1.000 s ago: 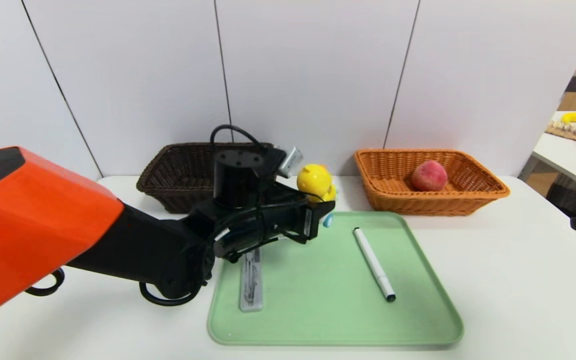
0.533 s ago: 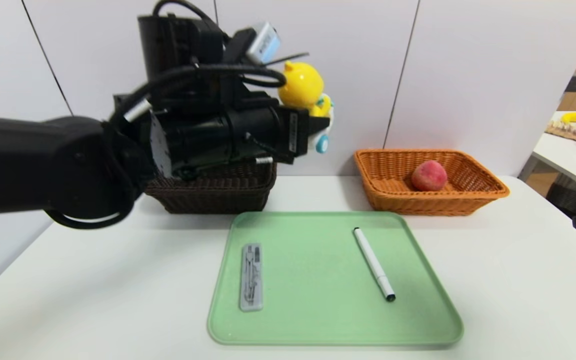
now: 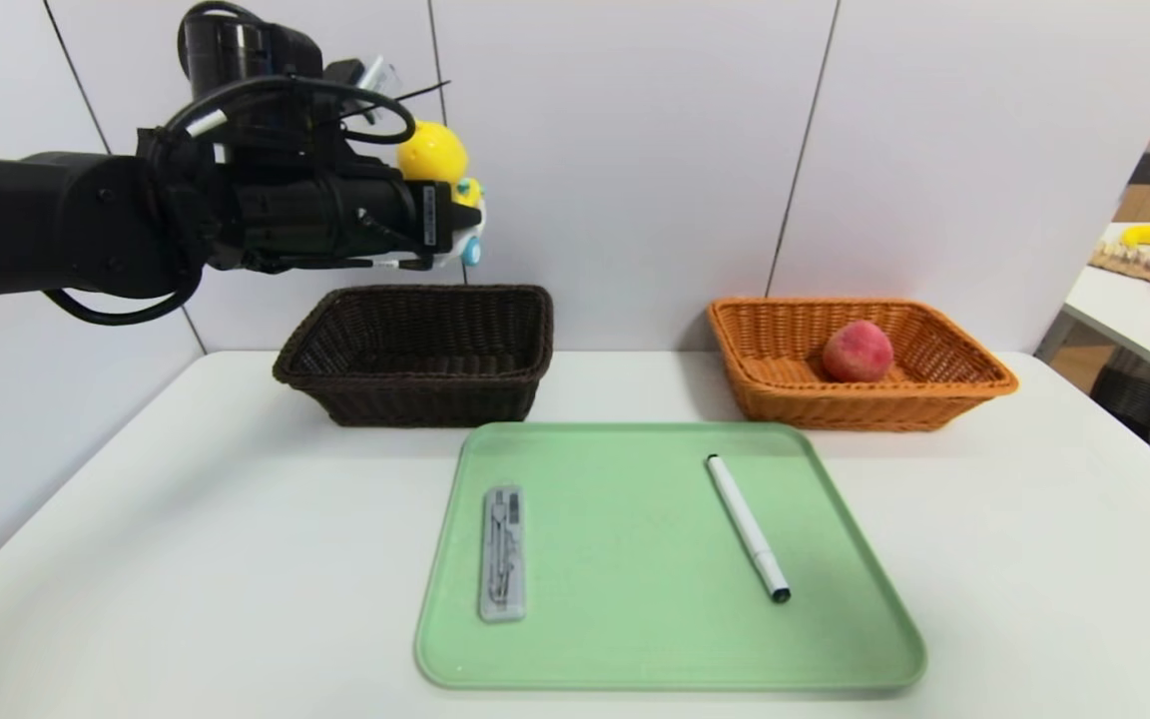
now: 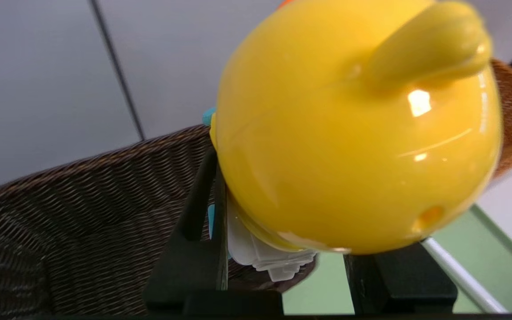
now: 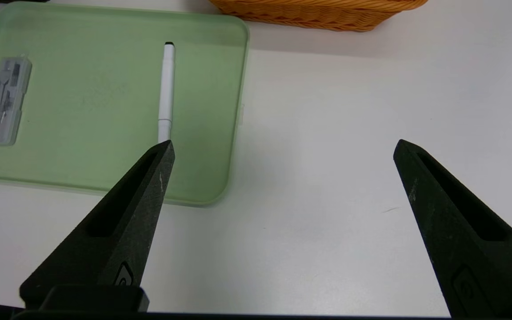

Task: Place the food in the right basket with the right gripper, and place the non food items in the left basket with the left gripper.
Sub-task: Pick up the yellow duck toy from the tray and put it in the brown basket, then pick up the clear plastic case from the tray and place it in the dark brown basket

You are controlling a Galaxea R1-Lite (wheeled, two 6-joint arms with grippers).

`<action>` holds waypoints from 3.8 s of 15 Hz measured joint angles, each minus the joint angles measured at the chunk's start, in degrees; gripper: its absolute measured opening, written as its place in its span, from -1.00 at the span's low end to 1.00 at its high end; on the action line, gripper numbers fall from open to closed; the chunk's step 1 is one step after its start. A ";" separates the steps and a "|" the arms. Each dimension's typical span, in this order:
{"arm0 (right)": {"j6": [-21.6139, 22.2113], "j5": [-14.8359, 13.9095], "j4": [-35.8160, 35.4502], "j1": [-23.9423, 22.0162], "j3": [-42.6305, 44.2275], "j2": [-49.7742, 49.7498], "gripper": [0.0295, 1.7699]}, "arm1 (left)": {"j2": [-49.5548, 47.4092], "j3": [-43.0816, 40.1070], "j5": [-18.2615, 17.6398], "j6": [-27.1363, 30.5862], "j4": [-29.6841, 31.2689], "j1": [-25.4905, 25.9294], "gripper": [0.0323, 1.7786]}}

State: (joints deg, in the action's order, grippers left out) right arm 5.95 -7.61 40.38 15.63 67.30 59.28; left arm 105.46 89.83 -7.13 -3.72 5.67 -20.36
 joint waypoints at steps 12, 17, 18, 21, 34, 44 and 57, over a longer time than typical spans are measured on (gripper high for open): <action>0.20 0.15 0.00 -0.41 -0.16 -0.99 0.92 | 9.95 -0.11 0.39 1.74 -4.90 8.24 -0.23; 2.06 0.00 0.02 -0.45 0.09 -1.43 0.92 | 12.70 -0.11 0.33 3.39 -4.79 10.96 -0.23; 2.12 0.00 0.09 -0.45 0.04 -1.62 0.92 | 13.18 -0.11 0.30 3.69 -4.62 11.48 -0.23; 2.17 0.00 0.11 -0.45 -0.05 -2.06 0.92 | 14.17 0.16 0.30 3.77 -4.46 12.34 -0.23; 2.15 -0.10 0.05 -0.44 -0.24 -2.06 0.92 | 17.19 0.60 0.39 3.08 -4.29 13.53 0.03; 2.07 0.00 0.09 -0.45 -0.33 -2.04 0.92 | 12.15 1.34 0.33 3.88 -4.57 13.17 0.66; 2.06 0.15 0.17 -0.34 -1.32 -2.73 0.92 | -14.81 6.34 15.45 -11.87 -51.26 -11.23 0.87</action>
State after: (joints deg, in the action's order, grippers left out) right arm 8.01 -7.46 40.55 15.29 65.99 56.55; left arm 90.65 96.17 8.31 -15.59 -45.59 -31.59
